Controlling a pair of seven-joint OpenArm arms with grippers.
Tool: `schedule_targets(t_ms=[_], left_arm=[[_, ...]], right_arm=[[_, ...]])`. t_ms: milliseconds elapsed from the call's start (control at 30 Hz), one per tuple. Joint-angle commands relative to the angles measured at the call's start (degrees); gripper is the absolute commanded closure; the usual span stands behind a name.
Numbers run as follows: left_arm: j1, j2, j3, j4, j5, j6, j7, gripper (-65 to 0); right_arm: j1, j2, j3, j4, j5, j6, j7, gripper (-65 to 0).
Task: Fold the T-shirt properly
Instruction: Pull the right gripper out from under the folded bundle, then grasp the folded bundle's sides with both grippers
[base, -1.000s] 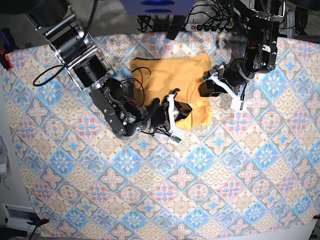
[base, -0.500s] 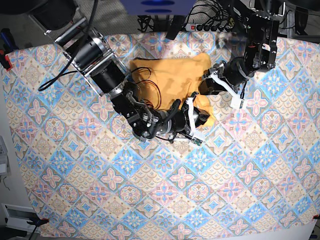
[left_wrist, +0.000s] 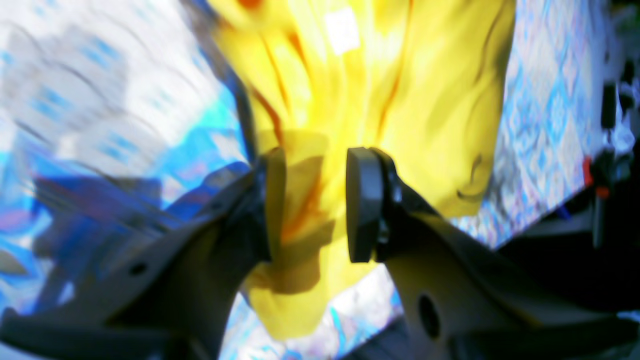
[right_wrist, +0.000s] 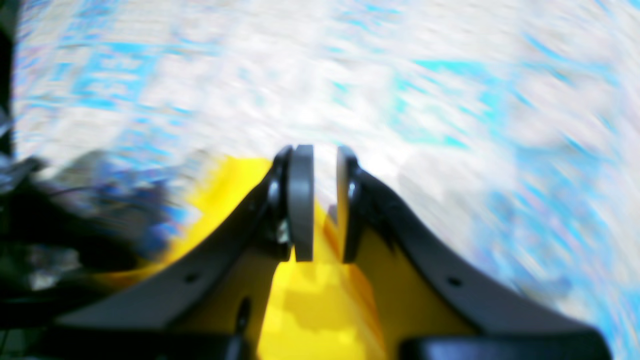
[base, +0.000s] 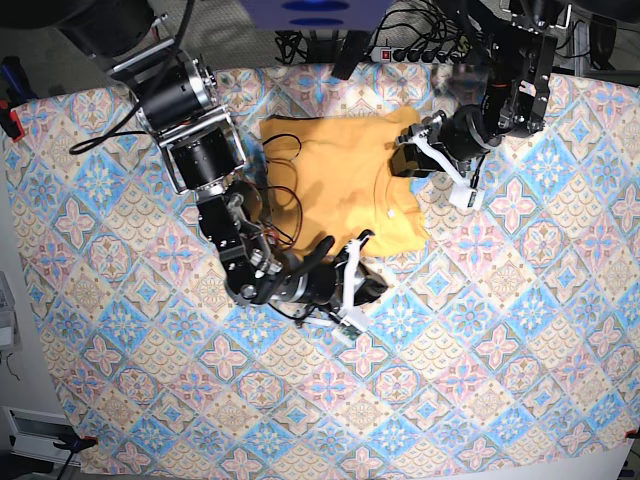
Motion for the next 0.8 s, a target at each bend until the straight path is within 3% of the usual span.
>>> schedule_targets(t_ms=[0, 367, 633, 767], left_arm=[[-0.11, -1.24, 0.46, 1.93, -1.17, -0.72, -0.76, -20.0], [0.51, -5.9, 9.16, 6.76, -1.08, -0.72, -0.76, -20.0], [-2.22, -6.6, 15.49, 2.89, -0.73, -0.37, -0.76, -20.0], [-5.65, -6.34, 18.75, -1.76, 3.32, -0.37, -0.76, -20.0]], right_arm=[[0.94, -0.11, 1.68, 1.06, 0.55, 0.45, 0.35, -7.7], [1.02, 3.67, 4.67, -5.01, 0.28, 0.36, 0.17, -7.5], [1.2, 5.08, 4.32, -12.13, 0.2, 0.36, 4.48, -7.5], [1.2, 5.34, 4.23, -14.41, 0.2, 0.36, 4.21, -7.5]])
